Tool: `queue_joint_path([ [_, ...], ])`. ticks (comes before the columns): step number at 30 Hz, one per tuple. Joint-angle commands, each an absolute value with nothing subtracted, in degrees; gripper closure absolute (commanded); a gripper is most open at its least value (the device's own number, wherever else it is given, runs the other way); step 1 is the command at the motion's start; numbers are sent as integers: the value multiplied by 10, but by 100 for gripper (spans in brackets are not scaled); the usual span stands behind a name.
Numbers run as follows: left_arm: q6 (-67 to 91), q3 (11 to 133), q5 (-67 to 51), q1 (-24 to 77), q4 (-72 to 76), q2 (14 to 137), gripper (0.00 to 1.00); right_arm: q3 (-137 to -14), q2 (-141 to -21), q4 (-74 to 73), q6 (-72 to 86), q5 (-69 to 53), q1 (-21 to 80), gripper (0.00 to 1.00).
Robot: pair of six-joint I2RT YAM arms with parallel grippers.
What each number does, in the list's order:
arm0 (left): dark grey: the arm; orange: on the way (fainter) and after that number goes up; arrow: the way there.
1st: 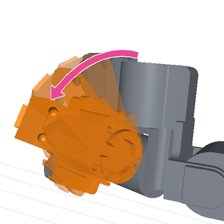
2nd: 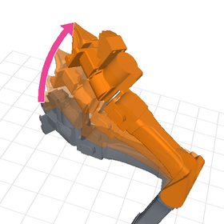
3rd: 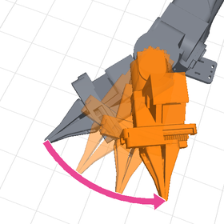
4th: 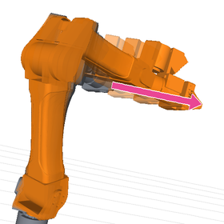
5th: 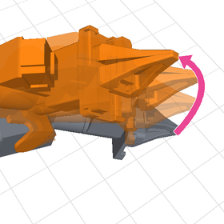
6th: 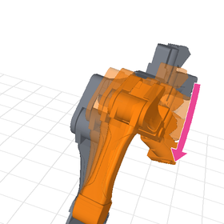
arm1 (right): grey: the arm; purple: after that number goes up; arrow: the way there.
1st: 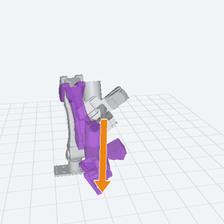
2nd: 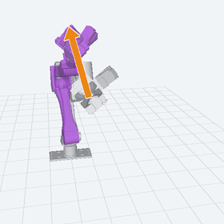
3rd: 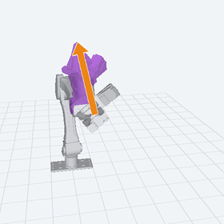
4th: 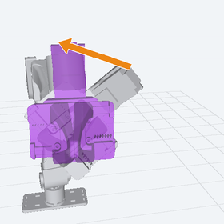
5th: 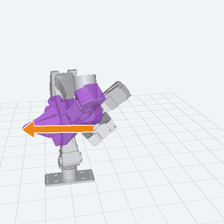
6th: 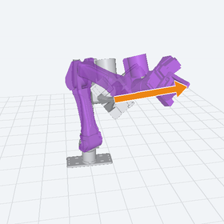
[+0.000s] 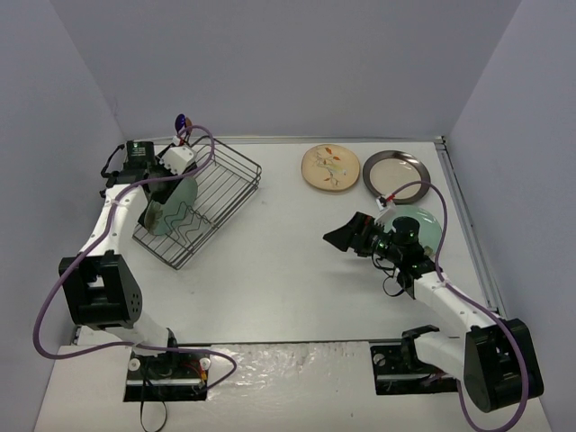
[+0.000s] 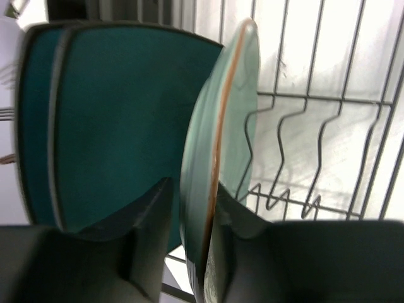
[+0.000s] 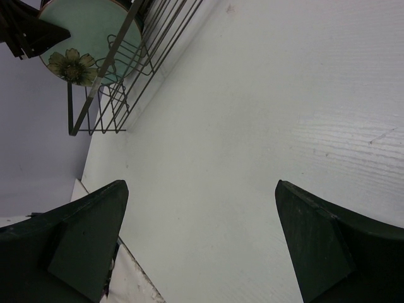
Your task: Load the plates into the dish rack
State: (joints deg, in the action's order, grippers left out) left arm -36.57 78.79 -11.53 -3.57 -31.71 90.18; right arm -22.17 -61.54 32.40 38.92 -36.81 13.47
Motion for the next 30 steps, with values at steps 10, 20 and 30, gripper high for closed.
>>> queue_joint_path([
  [10,-329,783,-105,-40,-211,825,38,-260,-555,232,339,-273,124,0],
  [20,-184,772,-112,-38,-174,703,19,-283,-450,63,349,-22,108,0],
  [30,14,687,-89,-31,-193,524,3,-320,-436,-101,404,223,59,0],
])
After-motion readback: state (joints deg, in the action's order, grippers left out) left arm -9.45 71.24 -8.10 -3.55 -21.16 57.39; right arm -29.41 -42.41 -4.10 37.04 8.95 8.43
